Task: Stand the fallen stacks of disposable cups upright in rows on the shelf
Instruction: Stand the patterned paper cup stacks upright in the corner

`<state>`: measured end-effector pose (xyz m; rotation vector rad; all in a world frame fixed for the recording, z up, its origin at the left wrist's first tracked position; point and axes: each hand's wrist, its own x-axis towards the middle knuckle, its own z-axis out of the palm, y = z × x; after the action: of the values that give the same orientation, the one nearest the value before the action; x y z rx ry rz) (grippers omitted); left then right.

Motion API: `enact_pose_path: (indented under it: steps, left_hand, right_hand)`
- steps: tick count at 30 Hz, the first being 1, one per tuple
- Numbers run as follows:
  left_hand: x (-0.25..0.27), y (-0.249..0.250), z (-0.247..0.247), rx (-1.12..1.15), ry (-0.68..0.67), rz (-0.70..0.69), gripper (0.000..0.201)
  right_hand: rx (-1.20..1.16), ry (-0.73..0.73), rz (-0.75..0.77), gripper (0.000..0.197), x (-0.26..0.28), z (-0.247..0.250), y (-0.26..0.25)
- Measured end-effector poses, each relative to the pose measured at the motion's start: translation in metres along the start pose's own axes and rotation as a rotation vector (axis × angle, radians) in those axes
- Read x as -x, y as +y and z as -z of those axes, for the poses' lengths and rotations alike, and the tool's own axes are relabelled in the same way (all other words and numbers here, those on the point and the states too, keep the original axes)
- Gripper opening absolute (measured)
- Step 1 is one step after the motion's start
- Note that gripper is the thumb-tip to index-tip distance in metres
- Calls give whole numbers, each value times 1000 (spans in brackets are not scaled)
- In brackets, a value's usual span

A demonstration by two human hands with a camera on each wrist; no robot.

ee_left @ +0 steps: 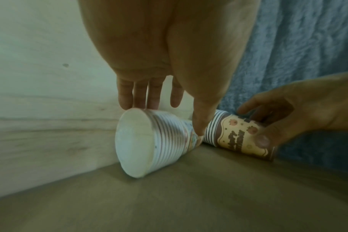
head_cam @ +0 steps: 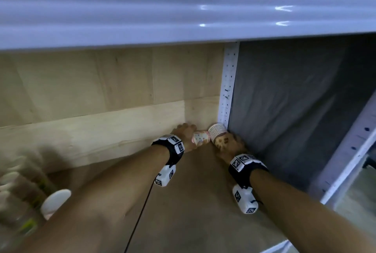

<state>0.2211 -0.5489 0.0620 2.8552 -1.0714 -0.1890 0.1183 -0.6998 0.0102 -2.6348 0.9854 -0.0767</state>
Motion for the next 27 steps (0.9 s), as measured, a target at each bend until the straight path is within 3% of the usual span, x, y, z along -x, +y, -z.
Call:
enact_pose_path:
  steps: [3, 9, 18, 27]
  left_hand:
    - [-7, 1, -5, -45, 17, 15, 63]
    - [-14, -2, -13, -118, -14, 55, 79]
    - [-3, -5, -11, -28, 21, 43, 74]
    - [33, -6, 13, 149, 89, 59, 86]
  right_hand:
    - [-28, -44, -14, 91, -5, -5, 5]
    - [-160, 22, -5, 78, -2, -14, 12]
    - [-180, 73, 12, 71, 11, -13, 9]
    - [-154, 152, 76, 48, 32, 18, -11]
